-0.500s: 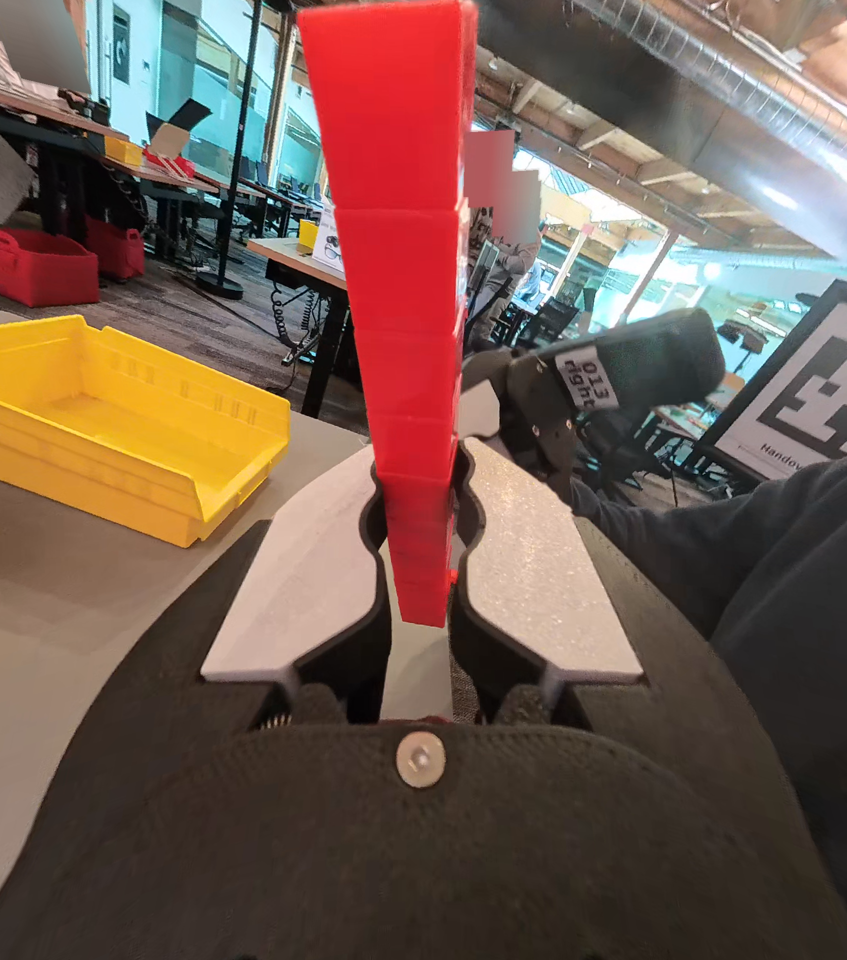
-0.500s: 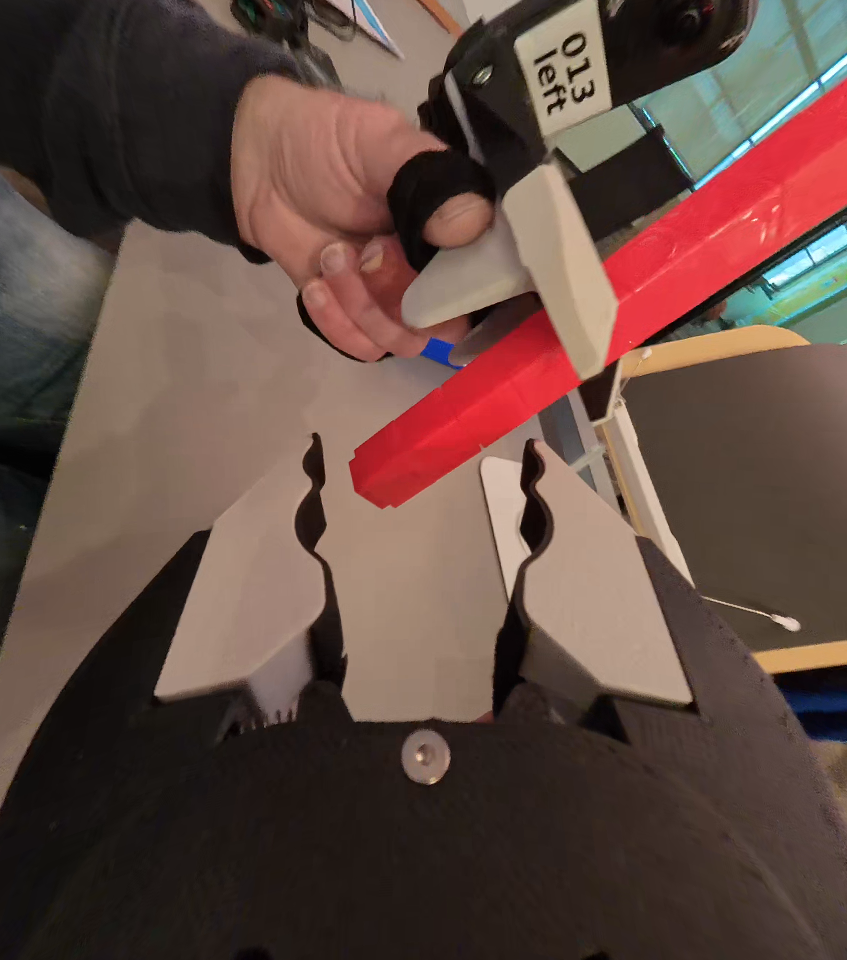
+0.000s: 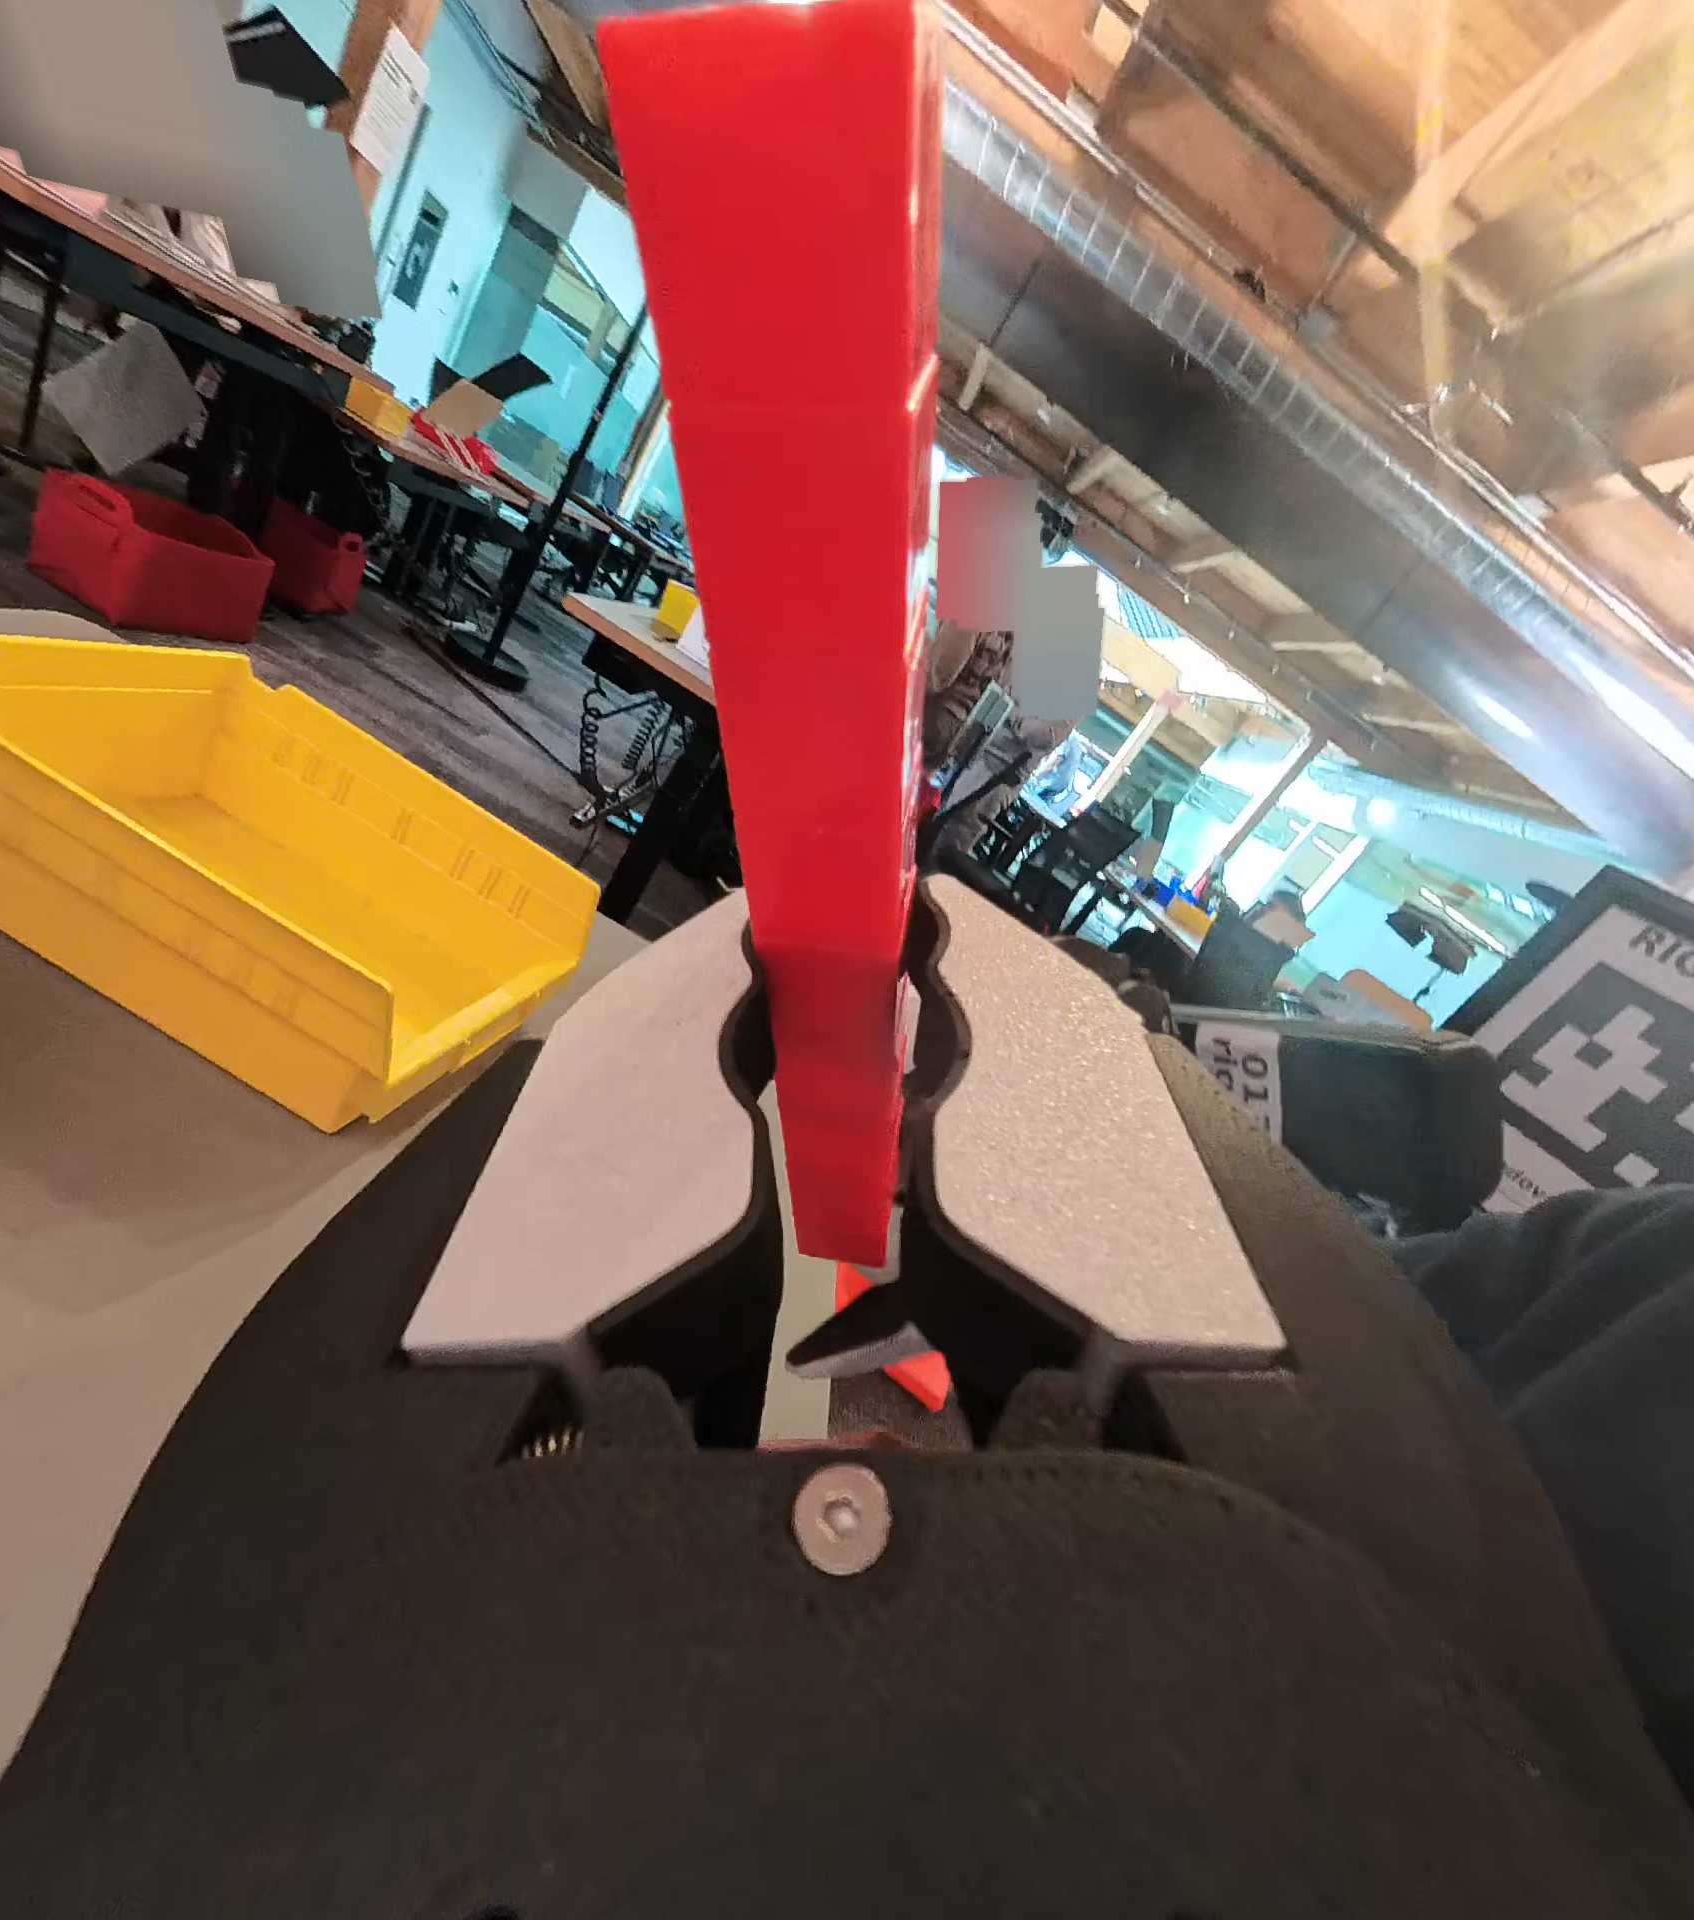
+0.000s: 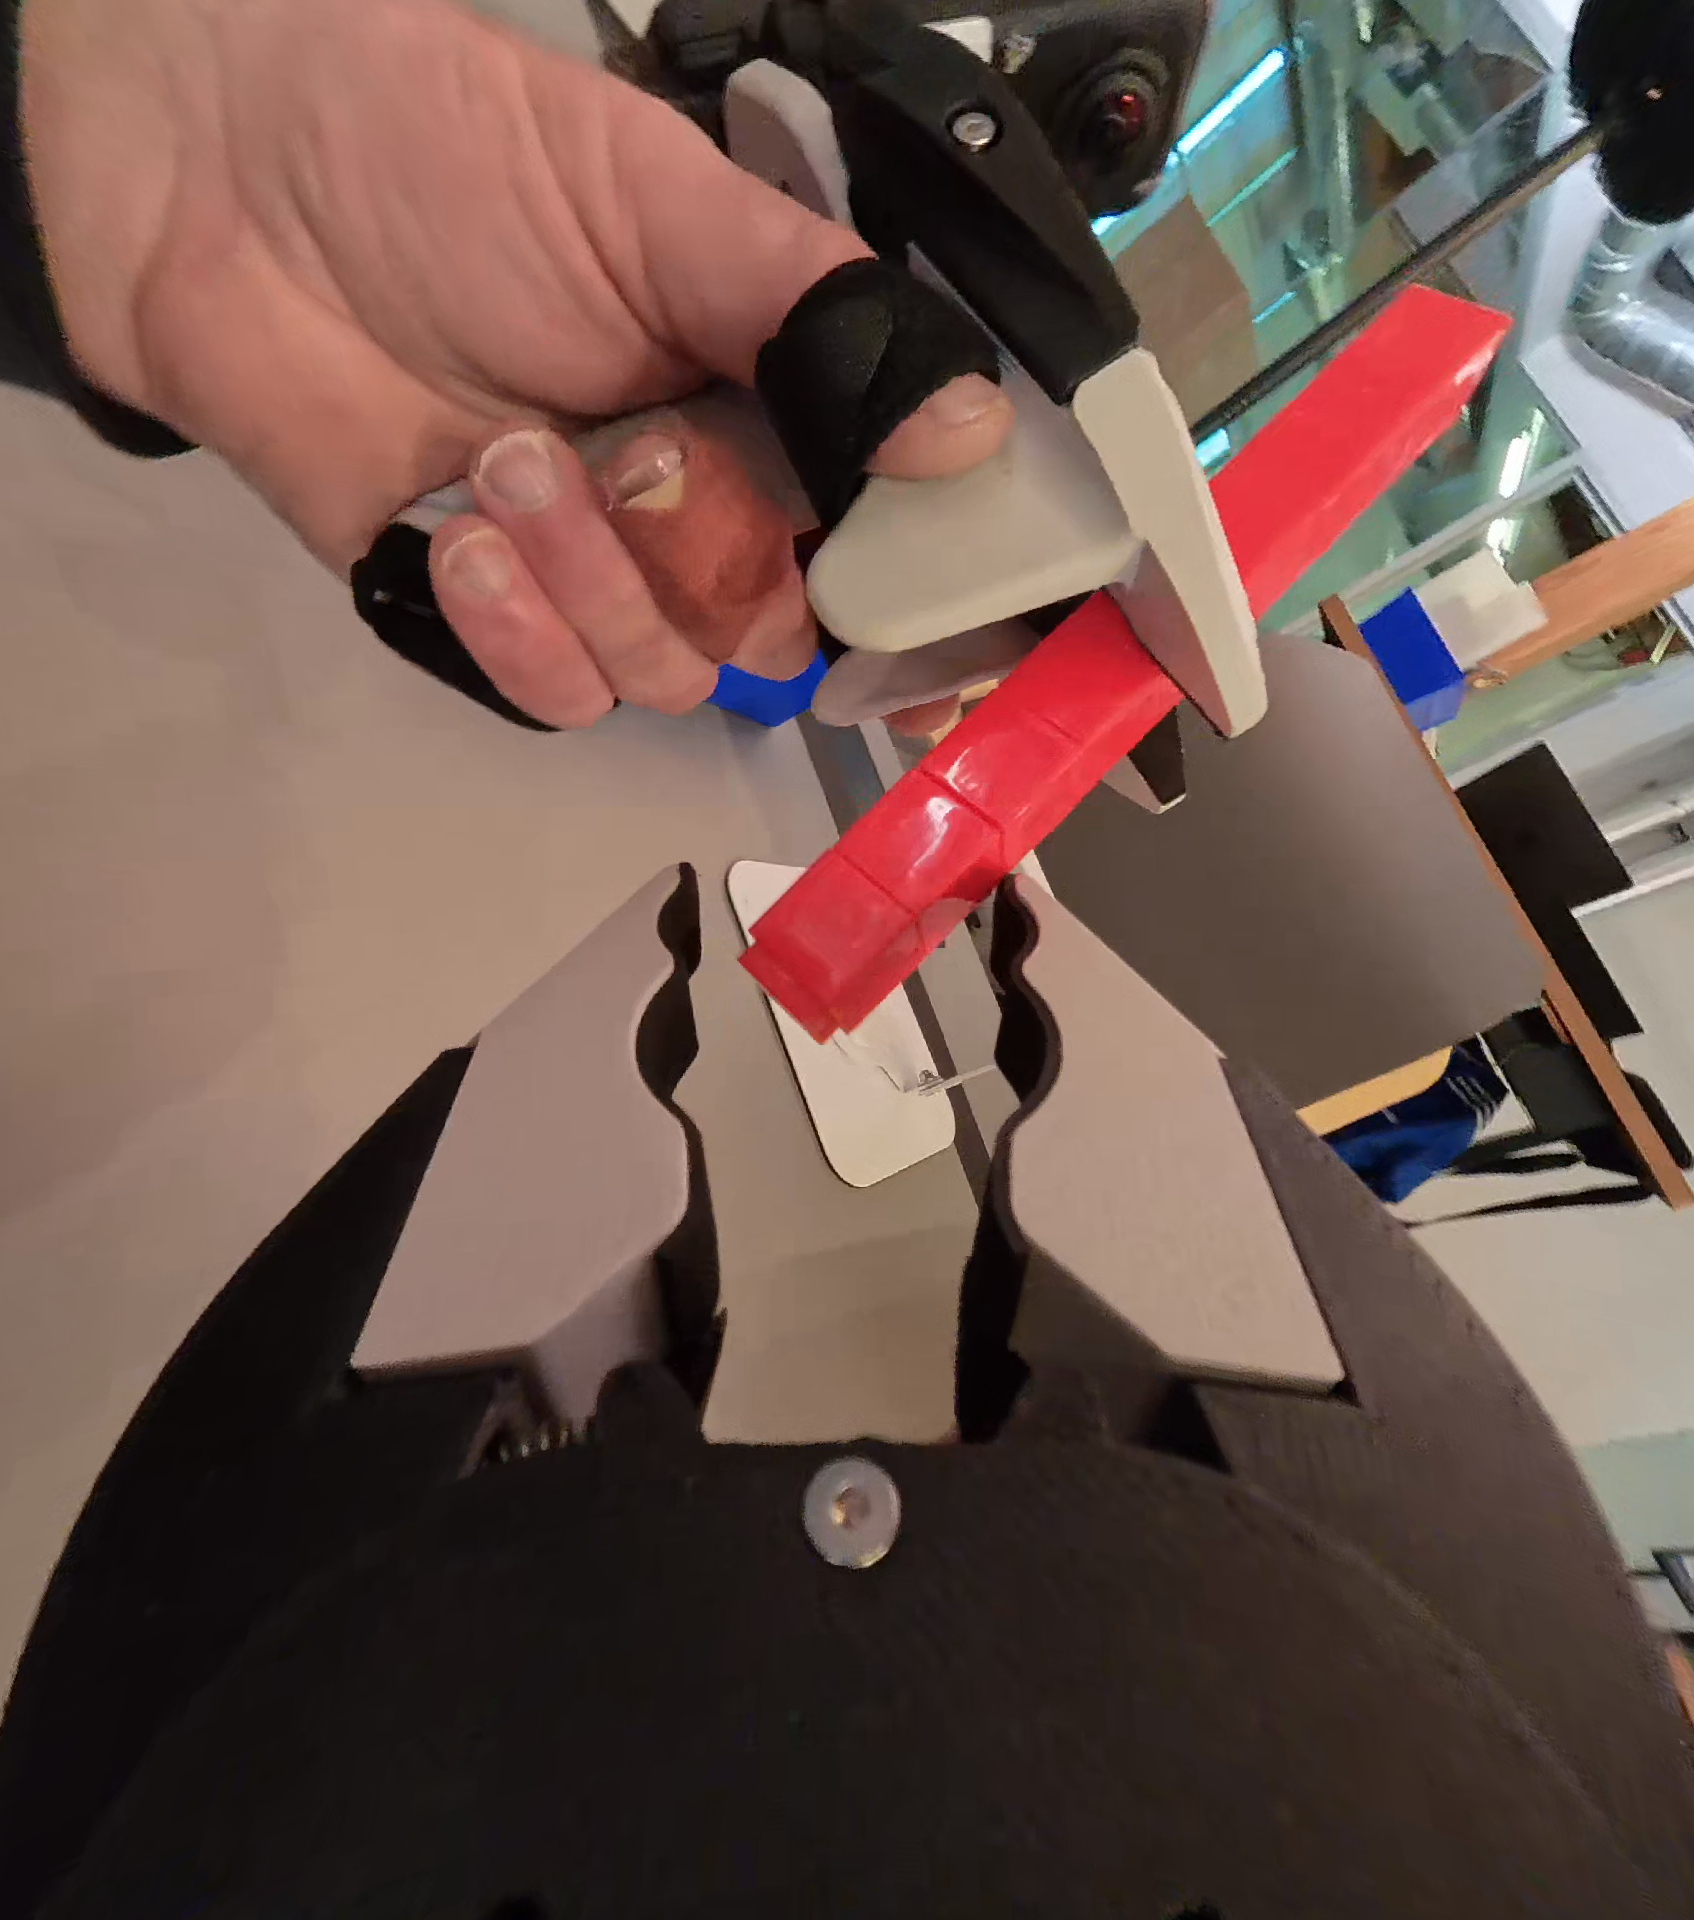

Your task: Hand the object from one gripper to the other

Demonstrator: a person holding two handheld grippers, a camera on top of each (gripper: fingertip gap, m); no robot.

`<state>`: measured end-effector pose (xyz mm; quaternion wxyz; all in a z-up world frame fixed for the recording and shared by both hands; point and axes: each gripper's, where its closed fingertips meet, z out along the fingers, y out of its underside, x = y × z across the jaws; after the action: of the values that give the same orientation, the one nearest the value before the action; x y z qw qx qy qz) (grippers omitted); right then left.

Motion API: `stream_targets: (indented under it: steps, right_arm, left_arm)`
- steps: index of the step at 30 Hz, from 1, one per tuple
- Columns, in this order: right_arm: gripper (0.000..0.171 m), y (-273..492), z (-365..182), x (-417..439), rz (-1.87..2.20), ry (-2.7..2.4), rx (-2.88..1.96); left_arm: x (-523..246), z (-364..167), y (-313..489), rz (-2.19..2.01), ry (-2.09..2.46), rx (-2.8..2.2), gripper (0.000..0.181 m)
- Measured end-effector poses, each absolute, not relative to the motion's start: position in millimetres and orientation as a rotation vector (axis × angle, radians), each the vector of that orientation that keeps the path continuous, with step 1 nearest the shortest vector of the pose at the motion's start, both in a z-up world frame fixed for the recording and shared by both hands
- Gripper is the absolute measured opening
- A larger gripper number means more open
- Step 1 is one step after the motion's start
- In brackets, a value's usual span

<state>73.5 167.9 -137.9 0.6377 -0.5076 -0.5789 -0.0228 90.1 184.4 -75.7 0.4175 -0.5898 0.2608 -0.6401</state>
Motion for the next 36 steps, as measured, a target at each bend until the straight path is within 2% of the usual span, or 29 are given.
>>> stream_targets:
  steps: [5,11,17,21,26,31,36]
  right_arm:
    - [0.039,177,-133,77,-0.217,-1.194,-1.134]
    - [0.023,183,-121,88,-0.209,-1.136,-1.148]
    - [0.02,190,-114,100,-0.218,-1.167,-1.196]
    - [0.02,198,-116,112,-0.223,-1.215,-1.265]
    - [0.02,208,-125,129,-0.236,-1.325,-1.371]
    - [0.02,206,-135,136,-0.25,-1.524,-1.449]
    - [0.02,198,-136,134,-0.273,-1.696,-1.482]
  left_arm:
    - [90,-76,189,-1.631,0.566,-1.48,0.023]
    - [87,-74,192,-1.704,0.492,-1.458,0.023]
    - [88,-77,195,-1.742,0.471,-1.457,0.024]
    - [89,-89,193,-1.679,0.493,-1.534,0.042]
    - [84,-106,179,-1.314,0.69,-1.617,0.043]
    - [74,-103,185,-0.647,0.964,-1.546,0.044]
    - [75,-113,199,-0.198,1.215,-1.518,0.06]
